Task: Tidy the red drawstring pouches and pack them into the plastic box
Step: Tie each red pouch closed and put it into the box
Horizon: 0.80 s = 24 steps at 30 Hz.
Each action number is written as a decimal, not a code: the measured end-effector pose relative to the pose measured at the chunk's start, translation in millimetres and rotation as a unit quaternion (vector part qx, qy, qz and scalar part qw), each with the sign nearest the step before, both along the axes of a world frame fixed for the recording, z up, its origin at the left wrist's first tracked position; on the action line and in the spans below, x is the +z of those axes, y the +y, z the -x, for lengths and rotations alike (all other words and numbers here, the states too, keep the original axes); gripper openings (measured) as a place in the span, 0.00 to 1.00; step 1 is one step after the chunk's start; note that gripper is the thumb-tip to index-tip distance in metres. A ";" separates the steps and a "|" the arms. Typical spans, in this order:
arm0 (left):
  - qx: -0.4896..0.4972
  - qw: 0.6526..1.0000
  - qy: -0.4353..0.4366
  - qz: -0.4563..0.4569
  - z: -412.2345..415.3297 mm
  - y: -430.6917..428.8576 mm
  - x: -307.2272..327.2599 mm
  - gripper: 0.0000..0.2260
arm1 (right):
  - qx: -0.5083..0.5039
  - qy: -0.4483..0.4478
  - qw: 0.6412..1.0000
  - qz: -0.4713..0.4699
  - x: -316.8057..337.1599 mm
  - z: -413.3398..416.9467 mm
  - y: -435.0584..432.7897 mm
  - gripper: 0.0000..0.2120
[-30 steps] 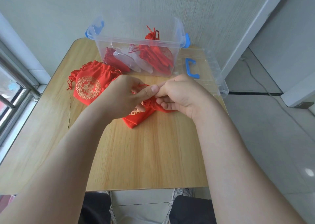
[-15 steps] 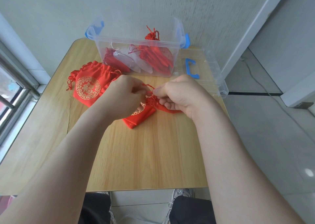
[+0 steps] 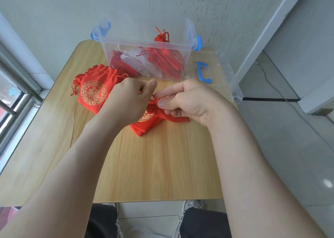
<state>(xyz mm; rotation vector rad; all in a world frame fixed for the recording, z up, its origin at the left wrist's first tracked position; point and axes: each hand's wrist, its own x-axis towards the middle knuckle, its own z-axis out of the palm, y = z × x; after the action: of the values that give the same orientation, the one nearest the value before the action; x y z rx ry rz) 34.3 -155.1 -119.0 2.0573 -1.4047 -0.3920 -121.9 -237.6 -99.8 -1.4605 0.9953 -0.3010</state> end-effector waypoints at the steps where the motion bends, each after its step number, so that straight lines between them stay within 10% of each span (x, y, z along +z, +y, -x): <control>1: -0.001 1.000 -0.010 0.001 0.0 0.1 -0.3 0.27 | 0.006 0.003 1.000 0.006 0.0 1.2 -0.5 0.10; 24: 0.083 0.990 -0.113 -0.021 -0.3 -4.7 -11.4 0.29 | 0.074 0.250 0.952 0.159 -10.1 -7.0 5.0 0.22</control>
<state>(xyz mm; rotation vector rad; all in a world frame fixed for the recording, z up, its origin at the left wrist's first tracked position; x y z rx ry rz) 34.6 -159.8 -130.5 2.2915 -1.3480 -0.1211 -114.9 -232.5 -109.9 -1.9537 1.2707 0.0283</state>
